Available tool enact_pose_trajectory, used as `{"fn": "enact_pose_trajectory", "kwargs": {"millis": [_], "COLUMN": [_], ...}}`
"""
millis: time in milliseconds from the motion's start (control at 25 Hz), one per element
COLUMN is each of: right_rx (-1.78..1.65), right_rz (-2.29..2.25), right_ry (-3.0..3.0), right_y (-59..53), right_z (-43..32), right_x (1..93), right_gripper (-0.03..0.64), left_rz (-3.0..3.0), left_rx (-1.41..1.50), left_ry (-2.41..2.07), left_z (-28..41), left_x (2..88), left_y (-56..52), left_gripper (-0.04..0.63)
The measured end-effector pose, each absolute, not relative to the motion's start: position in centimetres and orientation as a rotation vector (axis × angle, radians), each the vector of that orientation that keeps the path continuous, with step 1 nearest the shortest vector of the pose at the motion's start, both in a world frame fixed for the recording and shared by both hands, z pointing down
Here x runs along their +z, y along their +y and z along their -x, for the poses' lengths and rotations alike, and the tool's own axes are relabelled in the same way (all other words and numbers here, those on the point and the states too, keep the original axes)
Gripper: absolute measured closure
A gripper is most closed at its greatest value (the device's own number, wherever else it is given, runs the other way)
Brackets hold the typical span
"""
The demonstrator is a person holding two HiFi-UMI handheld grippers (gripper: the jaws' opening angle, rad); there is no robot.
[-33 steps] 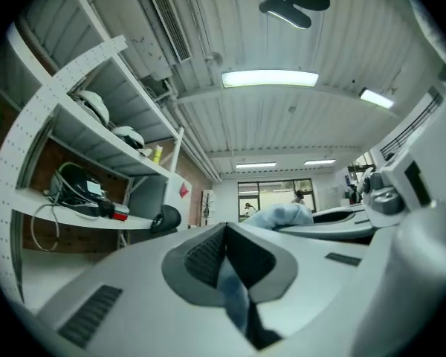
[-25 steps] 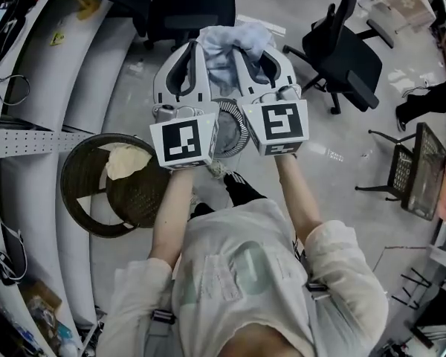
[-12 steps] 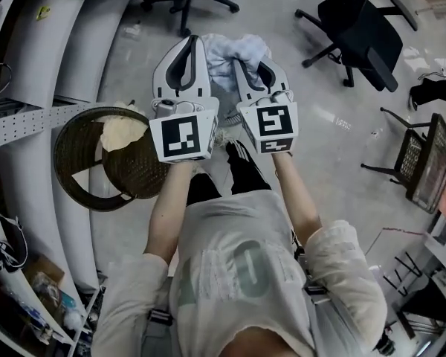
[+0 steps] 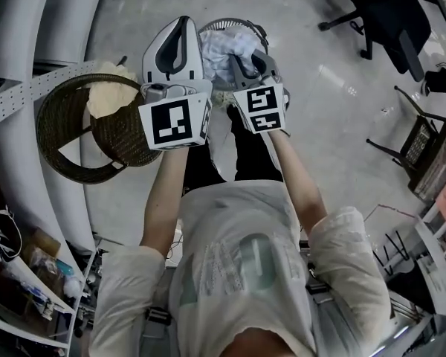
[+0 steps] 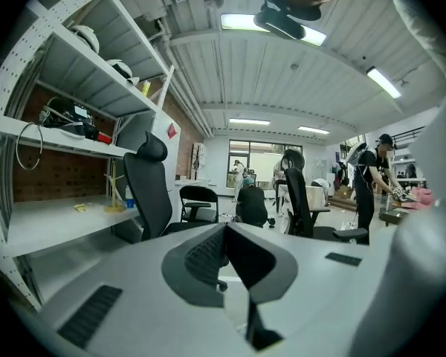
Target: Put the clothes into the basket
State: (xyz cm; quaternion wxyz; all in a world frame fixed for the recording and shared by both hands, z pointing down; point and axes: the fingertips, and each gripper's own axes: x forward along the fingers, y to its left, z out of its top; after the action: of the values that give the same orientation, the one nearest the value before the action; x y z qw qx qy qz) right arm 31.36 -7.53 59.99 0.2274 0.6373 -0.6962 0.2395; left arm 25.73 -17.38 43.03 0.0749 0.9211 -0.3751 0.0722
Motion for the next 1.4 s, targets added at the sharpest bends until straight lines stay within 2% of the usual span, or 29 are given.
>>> {"fn": "enact_pose_trajectory", "kwargs": {"millis": [200, 280, 560, 960, 1040, 1160, 1280, 1400], "right_rx": [0.785, 0.837, 0.715, 0.461, 0.382, 0.193, -0.048, -0.296], "right_rz": [-1.699, -1.709, -1.787, -1.880, -1.865, -1.915, -1.937, -1.853], "right_ry": [-1.873, -1.855, -1.897, -2.040, -2.098, -2.174, -2.298, -2.502], "right_y": [-6.0, -5.6, -7.3, -13.7, -15.2, -17.4, -19.4, -21.3], "right_z": [-31.2, -31.2, -32.1, -31.5, -30.9, -29.9, -26.8, -20.1], "right_x": [63.8, 64.5, 60.8, 50.0, 47.1, 40.3, 31.8, 23.2], "right_gripper": [0.524, 0.346, 0.341, 0.342, 0.351, 0.499, 0.517, 0.555], "left_rz": [-2.737, -2.740, -2.746, -2.746, -2.741, -2.744, -2.734, -2.689], "left_rx": [0.223, 0.219, 0.178, 0.044, 0.007, -0.045, -0.128, -0.228], "left_ry": [-1.129, -1.131, -1.174, -1.312, -1.360, -1.448, -1.570, -1.776], "left_z": [-26.0, -26.2, -25.5, -21.9, -20.8, -18.5, -14.8, -8.9], "left_x": [44.3, 44.1, 42.1, 36.0, 34.3, 30.9, 26.3, 21.3], "left_y": [-17.4, -17.4, -17.9, -18.4, -18.6, -18.3, -18.1, -18.2], "left_gripper": [0.578, 0.578, 0.578, 0.578, 0.578, 0.578, 0.578, 0.578]}}
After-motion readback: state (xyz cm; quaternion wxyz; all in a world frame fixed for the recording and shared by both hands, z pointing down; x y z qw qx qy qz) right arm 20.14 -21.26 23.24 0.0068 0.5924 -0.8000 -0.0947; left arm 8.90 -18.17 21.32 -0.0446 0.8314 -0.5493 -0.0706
